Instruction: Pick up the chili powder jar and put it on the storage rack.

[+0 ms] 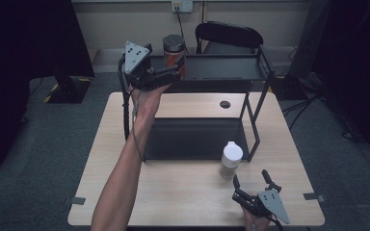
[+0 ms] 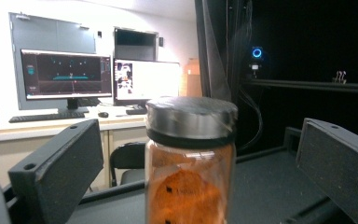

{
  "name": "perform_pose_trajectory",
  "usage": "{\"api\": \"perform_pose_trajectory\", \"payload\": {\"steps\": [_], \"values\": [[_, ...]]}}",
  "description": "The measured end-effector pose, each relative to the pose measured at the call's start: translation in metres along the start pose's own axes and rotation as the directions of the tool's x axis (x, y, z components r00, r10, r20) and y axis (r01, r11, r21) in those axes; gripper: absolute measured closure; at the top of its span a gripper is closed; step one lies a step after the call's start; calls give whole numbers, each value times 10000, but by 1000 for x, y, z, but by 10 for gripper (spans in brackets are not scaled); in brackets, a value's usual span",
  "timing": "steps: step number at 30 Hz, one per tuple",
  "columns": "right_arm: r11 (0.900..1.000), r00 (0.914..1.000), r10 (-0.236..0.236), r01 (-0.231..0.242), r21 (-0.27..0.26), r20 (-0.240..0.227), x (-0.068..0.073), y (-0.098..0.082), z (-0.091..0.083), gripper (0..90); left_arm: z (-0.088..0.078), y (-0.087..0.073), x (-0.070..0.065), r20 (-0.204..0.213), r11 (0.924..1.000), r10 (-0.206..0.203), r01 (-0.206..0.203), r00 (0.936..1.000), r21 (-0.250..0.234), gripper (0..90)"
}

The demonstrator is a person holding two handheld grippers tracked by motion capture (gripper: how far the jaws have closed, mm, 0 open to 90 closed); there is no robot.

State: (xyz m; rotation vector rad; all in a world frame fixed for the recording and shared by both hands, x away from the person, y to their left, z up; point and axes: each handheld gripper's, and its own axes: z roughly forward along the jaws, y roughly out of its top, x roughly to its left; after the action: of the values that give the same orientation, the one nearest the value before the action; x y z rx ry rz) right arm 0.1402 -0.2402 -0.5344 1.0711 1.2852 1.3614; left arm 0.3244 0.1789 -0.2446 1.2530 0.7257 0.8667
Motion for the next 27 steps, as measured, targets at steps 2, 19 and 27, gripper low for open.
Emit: {"api": "perform_pose_trajectory", "payload": {"steps": [2,19,27], "values": [[10000,10000,-3,3,-4,-2,0,0,0,26,-5,-2,0,150,10000,-55,56,9999,-77,0],[10000,10000,0,0,4,13,0,0,0,26,-58,-16,-4,1258,9930,568,-429,9904,-1100,0],[10000,10000,-11,11,-2,52,1,0,0,26,-90,-29,-5,1192,9913,580,-430,9912,-1247,0]]}}
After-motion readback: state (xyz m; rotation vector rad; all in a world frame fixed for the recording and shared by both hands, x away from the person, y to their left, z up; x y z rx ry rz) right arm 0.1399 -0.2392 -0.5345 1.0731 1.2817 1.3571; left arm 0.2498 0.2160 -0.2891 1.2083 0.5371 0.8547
